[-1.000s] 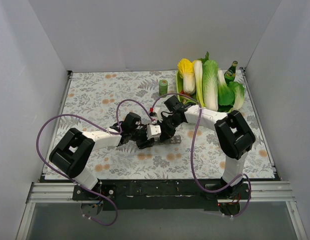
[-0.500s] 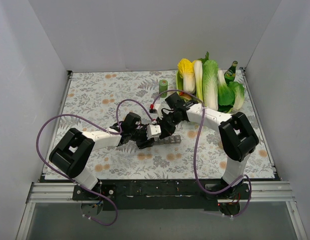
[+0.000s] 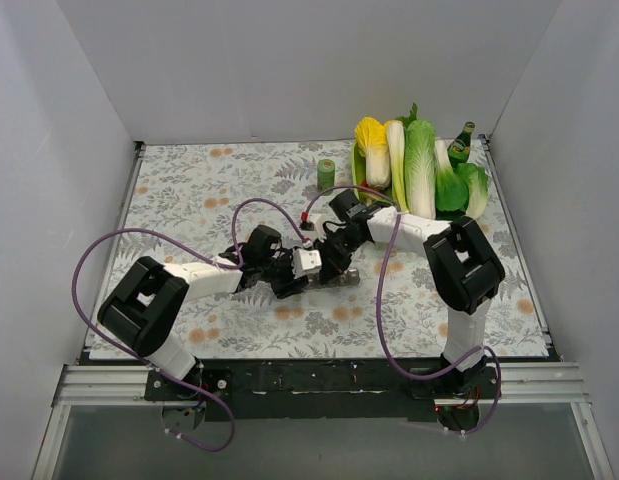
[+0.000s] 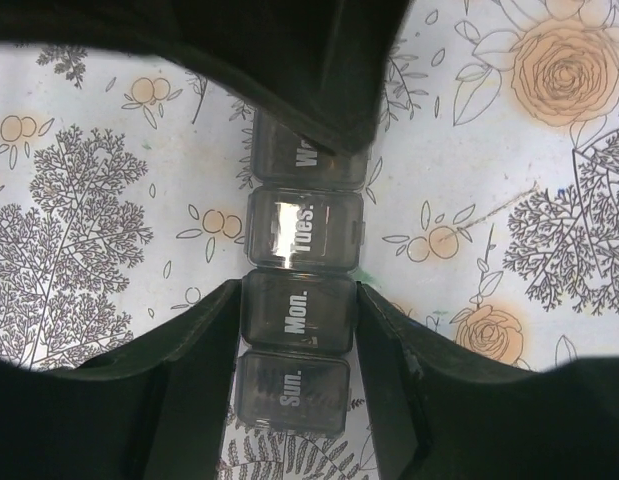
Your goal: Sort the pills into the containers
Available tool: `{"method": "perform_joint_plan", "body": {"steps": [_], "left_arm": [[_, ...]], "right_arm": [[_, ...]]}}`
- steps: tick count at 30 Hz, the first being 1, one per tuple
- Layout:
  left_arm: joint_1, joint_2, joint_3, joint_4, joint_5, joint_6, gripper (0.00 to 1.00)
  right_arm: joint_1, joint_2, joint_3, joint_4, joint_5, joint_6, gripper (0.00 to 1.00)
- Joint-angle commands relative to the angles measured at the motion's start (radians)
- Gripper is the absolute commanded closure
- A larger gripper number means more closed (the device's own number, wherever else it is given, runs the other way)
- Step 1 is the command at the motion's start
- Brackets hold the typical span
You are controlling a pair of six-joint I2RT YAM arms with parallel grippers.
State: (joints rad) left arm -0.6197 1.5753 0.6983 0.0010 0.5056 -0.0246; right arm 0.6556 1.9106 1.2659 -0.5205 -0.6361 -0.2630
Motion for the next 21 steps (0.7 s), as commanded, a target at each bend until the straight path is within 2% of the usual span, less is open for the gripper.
{"method": "perform_joint_plan", "body": {"steps": [1, 3, 4, 7, 9, 13, 16, 17, 19, 20, 21], "left_arm": [[-0.005, -0.047, -0.023, -0.018, -0.027, -0.027, 0.42], [-0.005, -0.066, -0.032, 0.022, -0.032, -0.049, 0.32], [-0.005, -0.089, -0.036, 0.031, -0.033, -0.066, 0.21], [-0.005, -0.148, -0.036, 0.079, -0.035, -0.119, 0.07], [-0.005, -0.175, -0.030, 0.090, -0.032, -0.141, 0.02], [-0.005, -0.288, -0.029, 0.093, -0.021, -0.208, 0.02], [0.001, -0.424, -0.042, 0.105, -0.042, -0.317, 0.02], [0.005, -0.469, -0.043, 0.106, -0.051, -0.363, 0.02], [0.012, -0.582, -0.043, 0.105, -0.129, -0.530, 0.02], [0.014, -0.618, -0.030, 0.096, -0.188, -0.602, 0.02], [0.021, -0.677, -0.019, 0.084, -0.297, -0.756, 0.02]], "right_arm": [[-0.043, -0.057, 0.064, -0.045, -0.045, -0.044, 0.94], [-0.077, -0.087, 0.085, -0.068, -0.069, -0.073, 0.91], [-0.088, -0.099, 0.089, -0.078, -0.074, -0.087, 0.89], [-0.122, -0.143, 0.090, -0.116, -0.080, -0.140, 0.81], [-0.134, -0.185, 0.092, -0.147, -0.089, -0.172, 0.76], [-0.178, -0.295, 0.102, -0.217, -0.044, -0.248, 0.68], [-0.211, -0.430, 0.095, -0.210, 0.056, -0.292, 0.55], [-0.232, -0.471, 0.090, -0.179, 0.087, -0.300, 0.45], [-0.276, -0.599, 0.067, -0.132, 0.160, -0.312, 0.33], [-0.292, -0.645, 0.035, -0.071, 0.188, -0.317, 0.17], [-0.310, -0.733, 0.017, -0.040, 0.234, -0.300, 0.09]]}}
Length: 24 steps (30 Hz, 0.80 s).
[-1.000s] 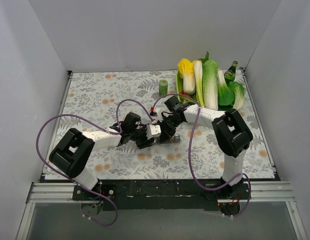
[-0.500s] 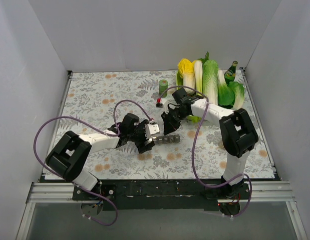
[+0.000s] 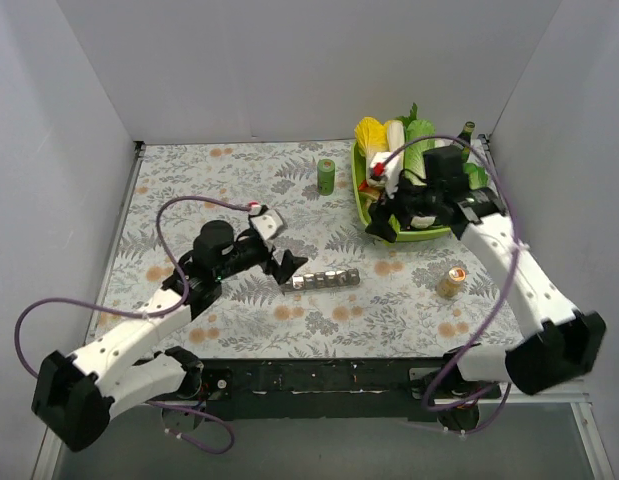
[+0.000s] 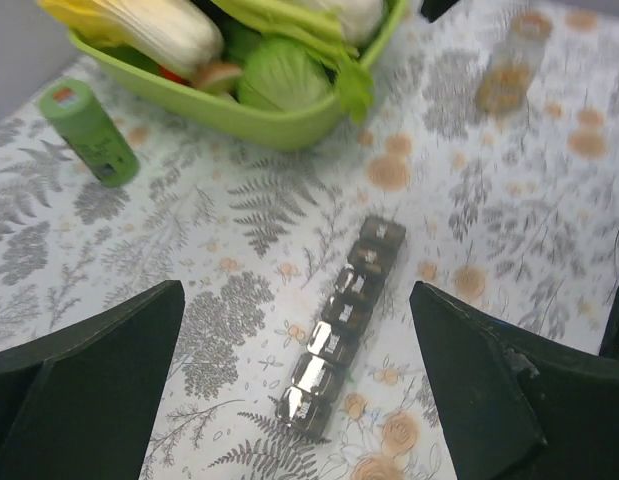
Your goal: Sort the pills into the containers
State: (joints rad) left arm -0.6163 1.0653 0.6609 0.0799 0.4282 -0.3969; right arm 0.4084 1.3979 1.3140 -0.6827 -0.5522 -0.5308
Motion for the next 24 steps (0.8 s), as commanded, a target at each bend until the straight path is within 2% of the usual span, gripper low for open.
{"method": "perform_joint_plan", "body": {"steps": [1, 5, 9, 10, 12, 14, 24], "left_arm": [[0.024, -0.192, 0.035, -0.021, -0.267, -0.445, 0.02], [0.052, -0.264, 0.176, -0.252, -0.335, -0.598, 0.02], [0.055, -0.321, 0.270, -0.367, -0.339, -0.619, 0.02], [0.055, -0.335, 0.287, -0.385, -0.344, -0.620, 0.02], [0.055, -0.373, 0.298, -0.428, -0.361, -0.620, 0.02], [0.055, -0.410, 0.295, -0.446, -0.368, -0.616, 0.02], [0.053, -0.410, 0.286, -0.496, -0.359, -0.597, 0.02]], "right_arm": [[-0.118, -0.256, -0.048, 0.150, 0.152, -0.018, 0.03], [-0.253, -0.316, -0.013, 0.118, 0.178, 0.136, 0.02], [-0.399, -0.362, 0.001, 0.117, 0.037, 0.285, 0.04], [-0.445, -0.369, 0.002, 0.142, 0.057, 0.342, 0.04], [-0.471, -0.375, 0.020, 0.149, 0.186, 0.382, 0.04], [-0.491, -0.376, 0.044, 0.149, 0.234, 0.393, 0.03], [-0.510, -0.422, 0.011, 0.173, 0.239, 0.393, 0.03]]}}
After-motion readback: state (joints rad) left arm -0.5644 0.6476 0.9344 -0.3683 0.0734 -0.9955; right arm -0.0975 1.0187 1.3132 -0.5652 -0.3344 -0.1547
